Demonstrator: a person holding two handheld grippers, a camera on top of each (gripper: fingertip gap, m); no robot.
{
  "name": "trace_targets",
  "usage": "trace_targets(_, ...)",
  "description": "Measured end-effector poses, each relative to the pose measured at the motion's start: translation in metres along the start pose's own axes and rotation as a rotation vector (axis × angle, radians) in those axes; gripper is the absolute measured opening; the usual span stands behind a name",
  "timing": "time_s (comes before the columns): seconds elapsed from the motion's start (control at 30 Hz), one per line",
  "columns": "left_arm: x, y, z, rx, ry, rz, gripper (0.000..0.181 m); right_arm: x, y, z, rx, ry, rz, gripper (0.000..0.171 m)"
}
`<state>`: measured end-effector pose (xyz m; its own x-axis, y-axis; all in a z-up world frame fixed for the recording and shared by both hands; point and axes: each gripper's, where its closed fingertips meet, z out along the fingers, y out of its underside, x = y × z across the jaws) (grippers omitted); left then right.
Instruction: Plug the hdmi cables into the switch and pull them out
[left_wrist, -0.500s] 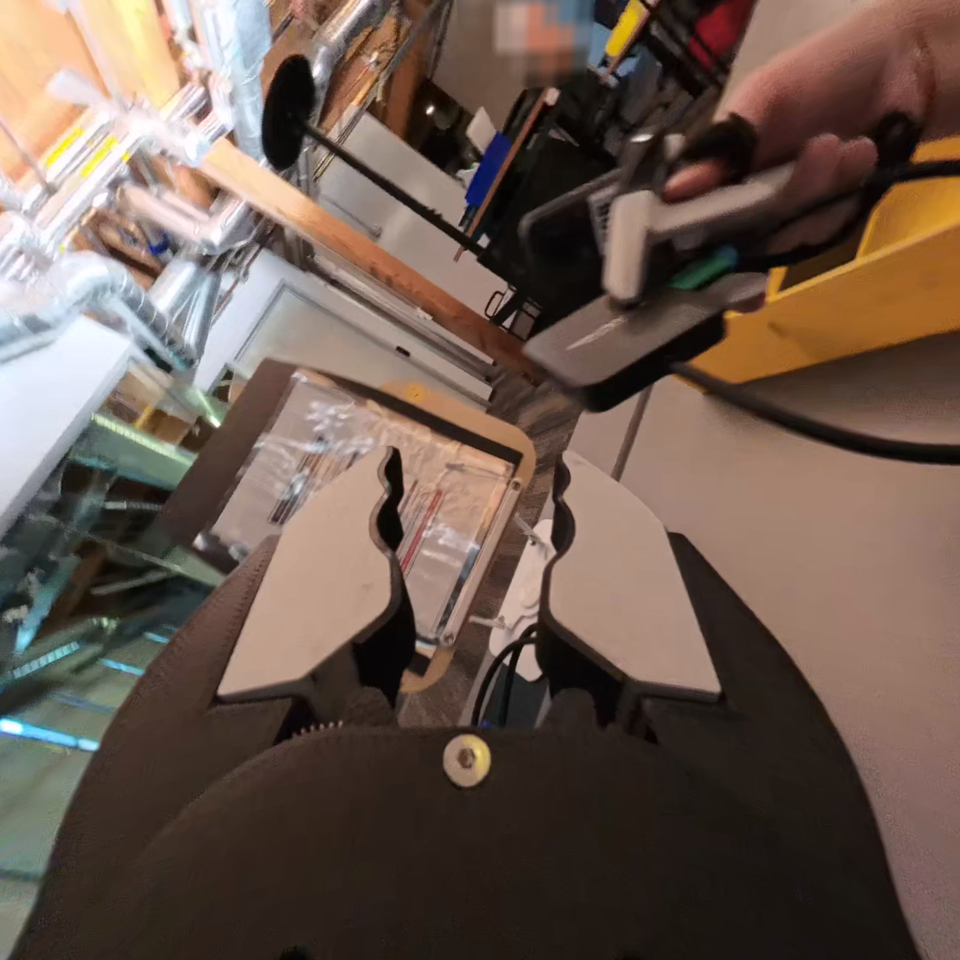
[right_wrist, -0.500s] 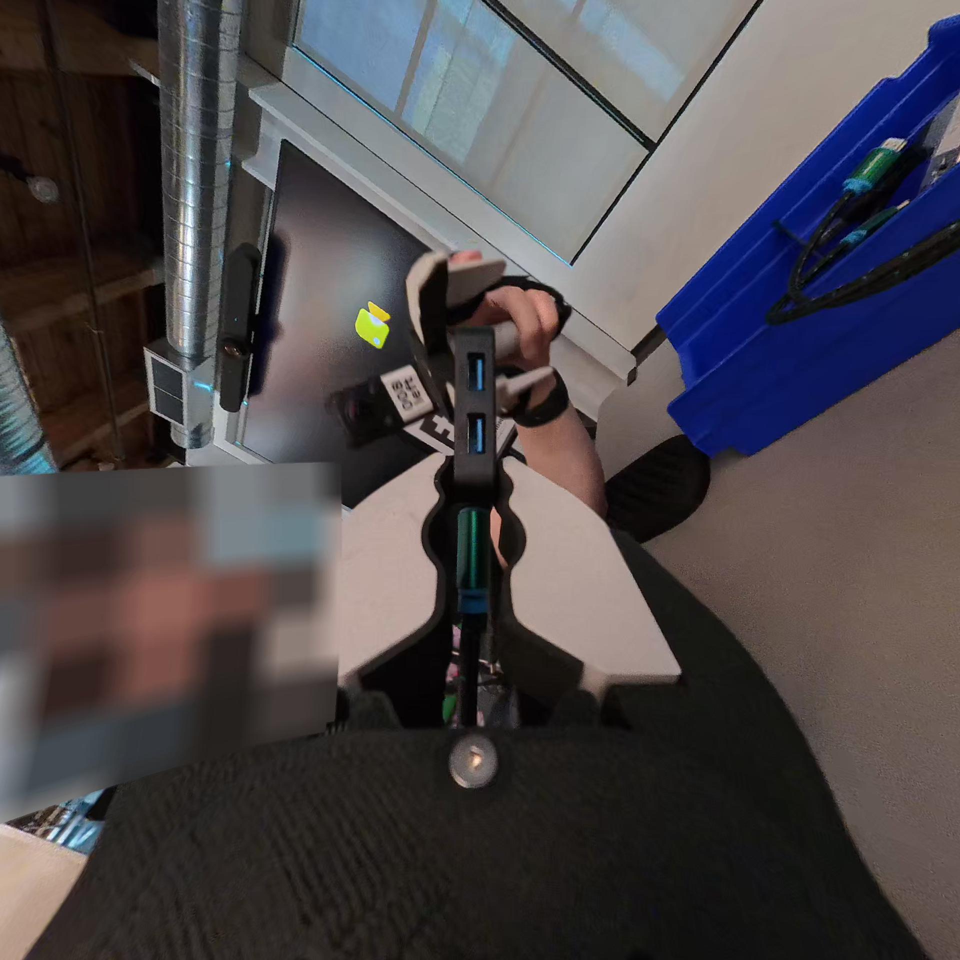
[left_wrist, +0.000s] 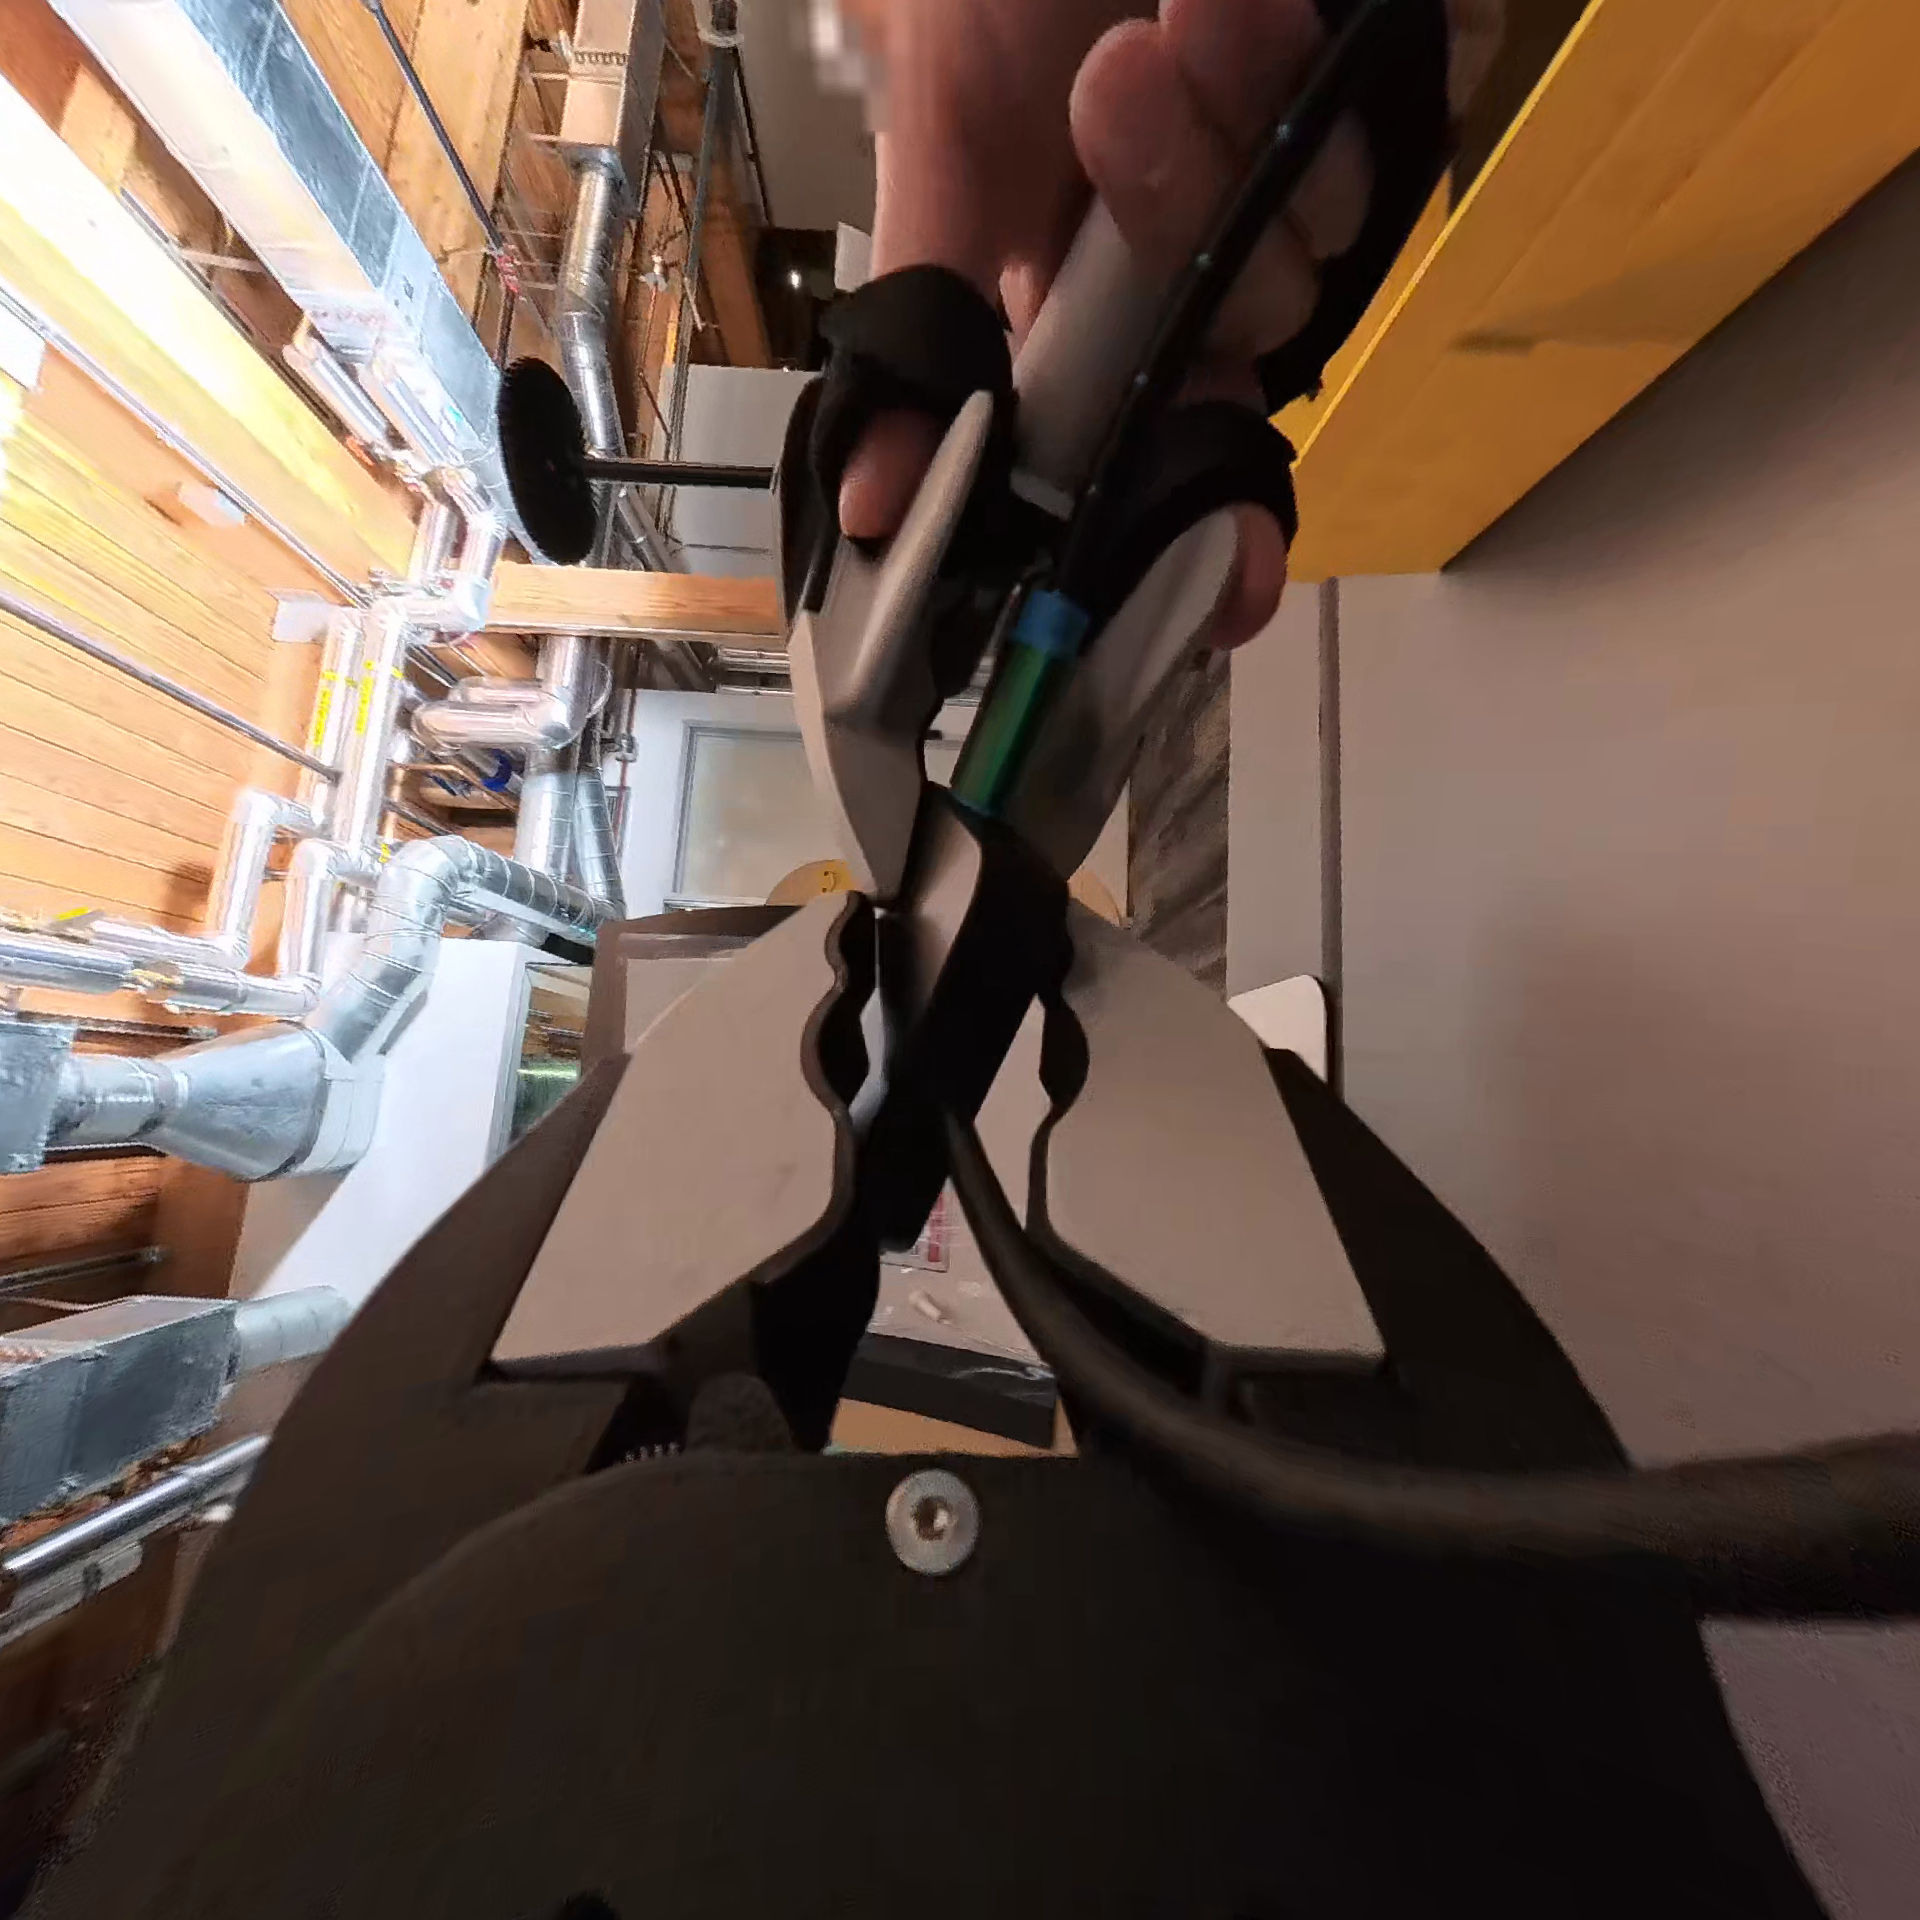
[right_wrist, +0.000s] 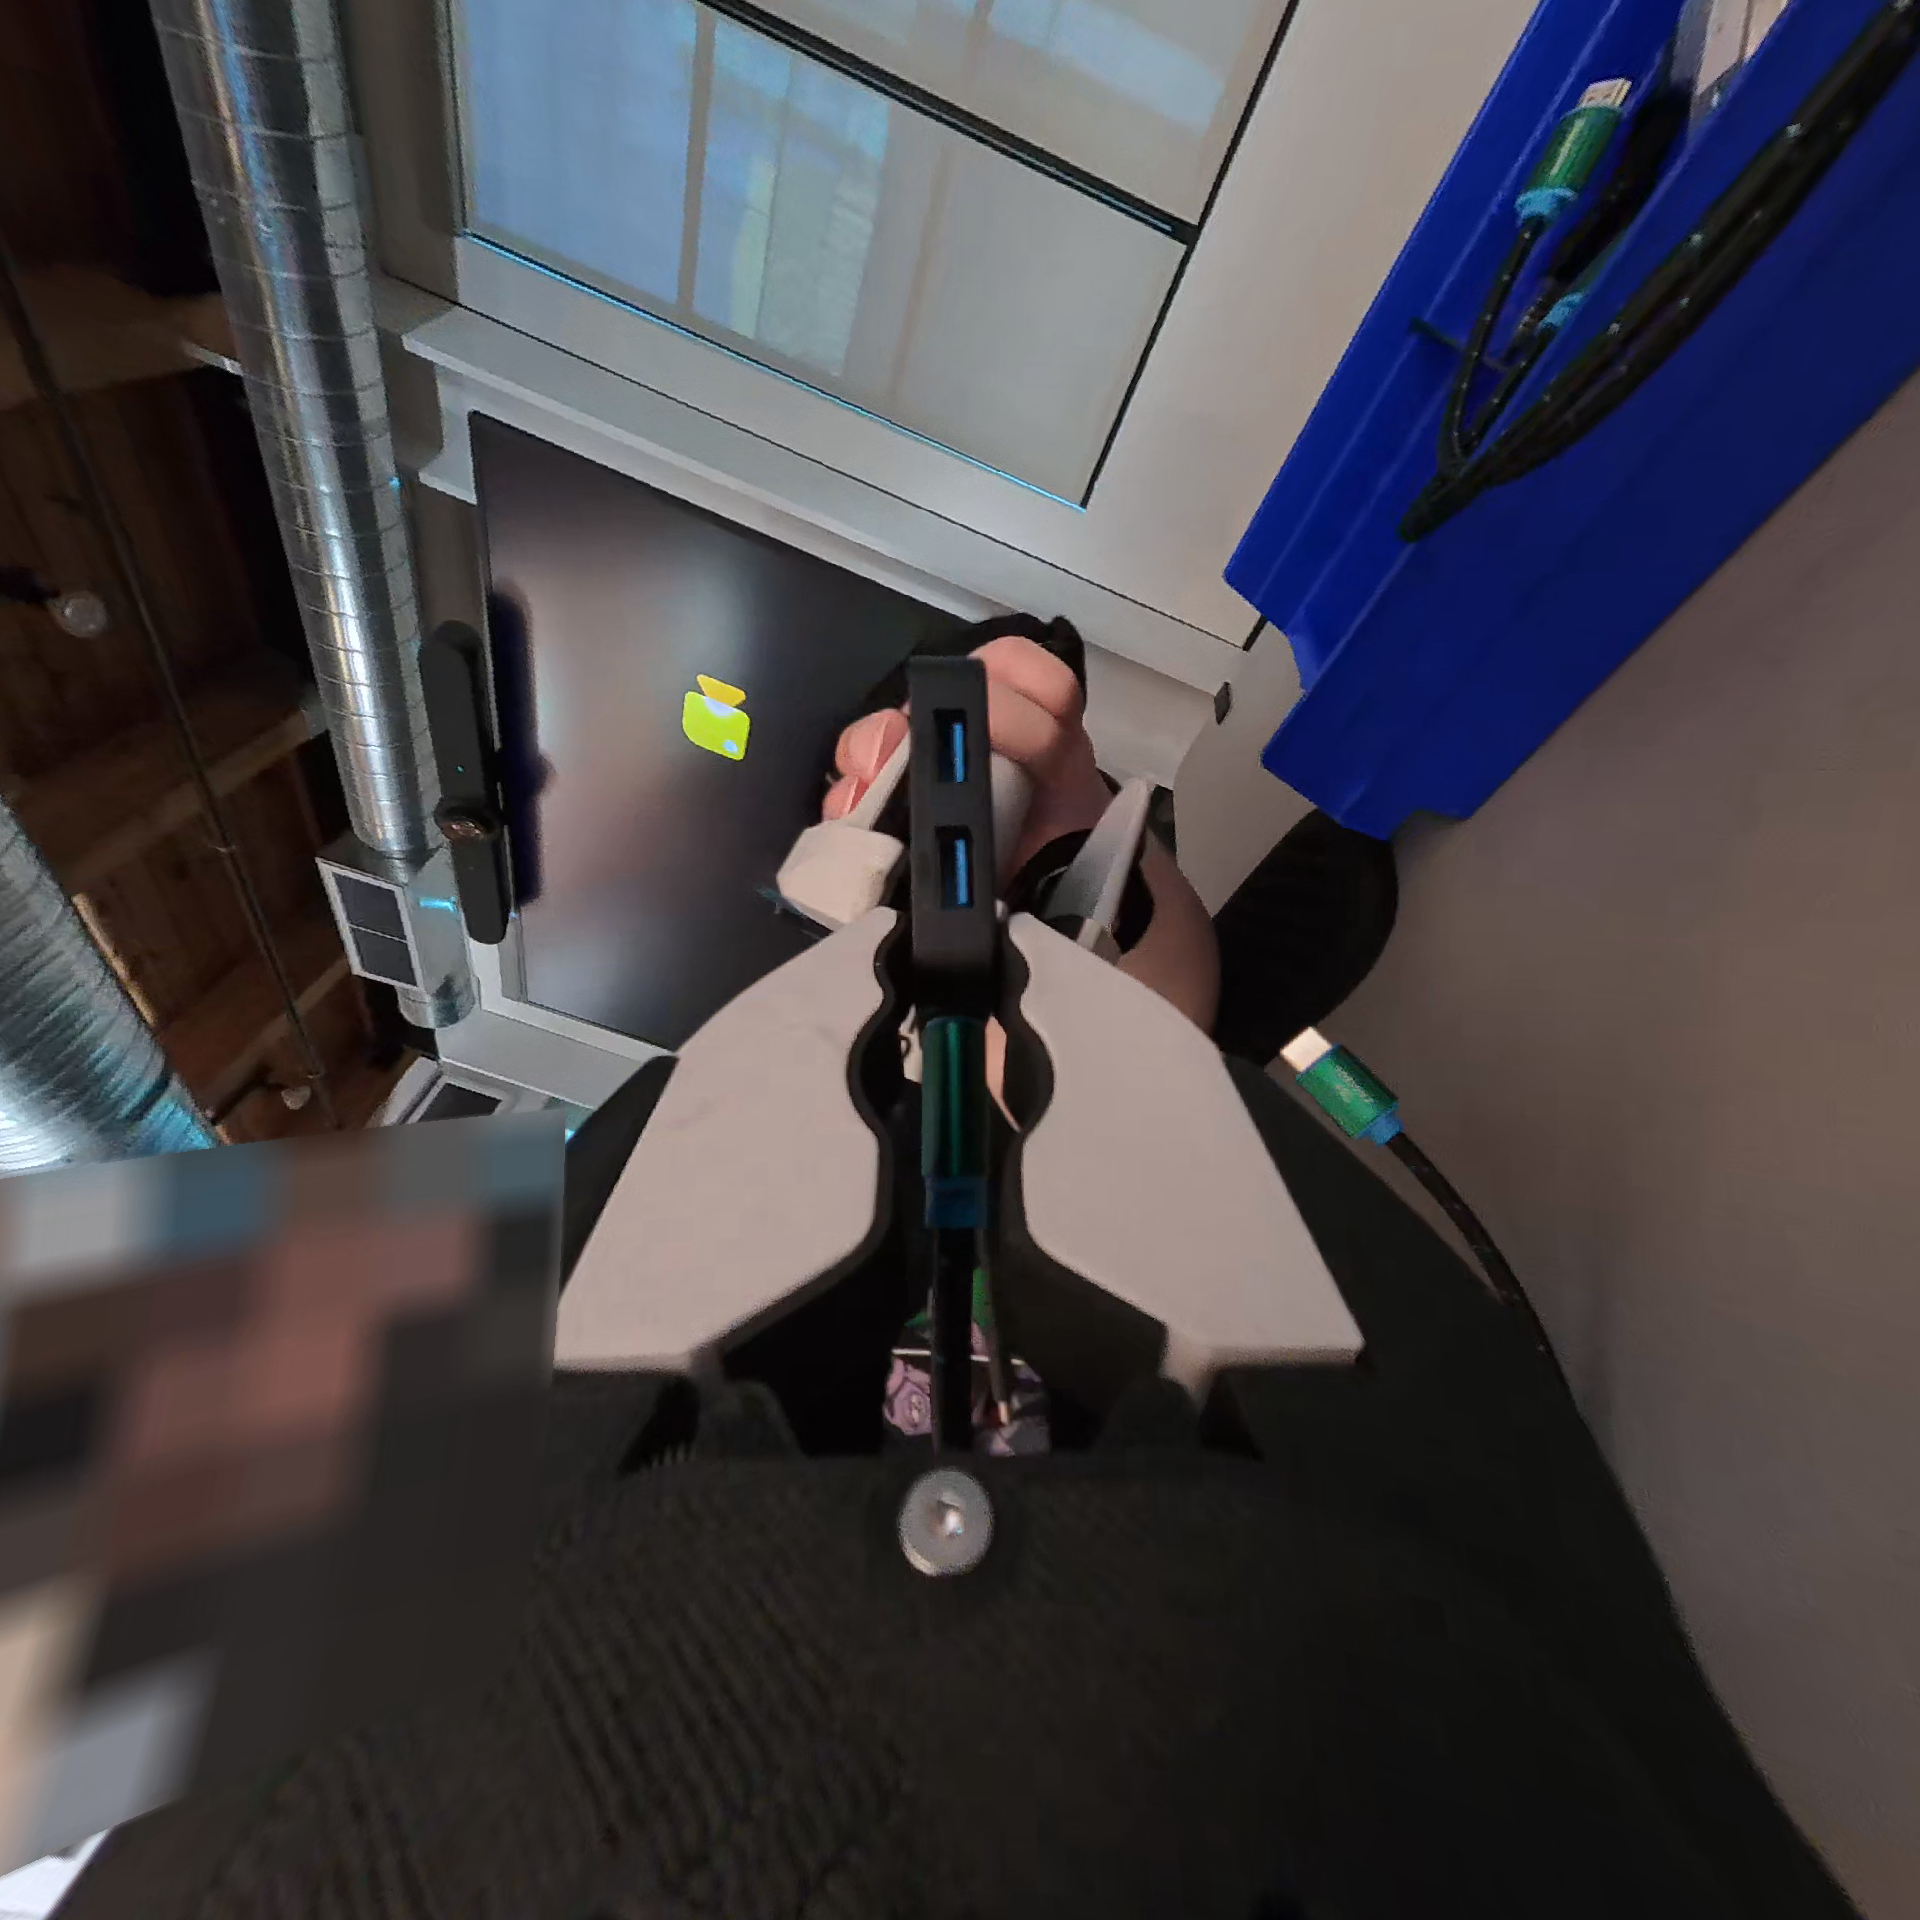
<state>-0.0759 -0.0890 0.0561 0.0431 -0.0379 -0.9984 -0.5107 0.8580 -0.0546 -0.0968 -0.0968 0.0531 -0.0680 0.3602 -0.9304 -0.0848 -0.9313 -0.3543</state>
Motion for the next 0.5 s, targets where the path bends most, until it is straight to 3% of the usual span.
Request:
trace_targets(0.03, 0.000, -0.001, 0.000, 0.002, 0.007, -0.023, 0.029, -0.001, 0.000, -0.001, -0.009, 0.007, -0.019, 0.013)
trace_targets(0.27, -0.008, -0.008, -0.005, 0.068, 0.007, -0.111, 0.021, -0.017, 0.013, -0.012, -0.137, 0.026, -0.122, 0.024)
trace_targets(0.37, -0.011, -0.003, -0.009, 0.064, 0.022, -0.141, 0.018, -0.019, -0.010, -0.031, -0.009, 0.108, -0.227, 0.024)
trace_targets(0.43, -0.017, 0.006, -0.010, 0.048, 0.018, -0.205, 0.017, -0.041, -0.032, -0.045, 0.134, 0.144, -0.570, 0.023)
trace_targets(0.5, -0.027, 0.015, -0.012, 0.034, 0.012, -0.287, 0.015, -0.059, -0.046, -0.055, 0.300, 0.301, -1.007, 0.022)
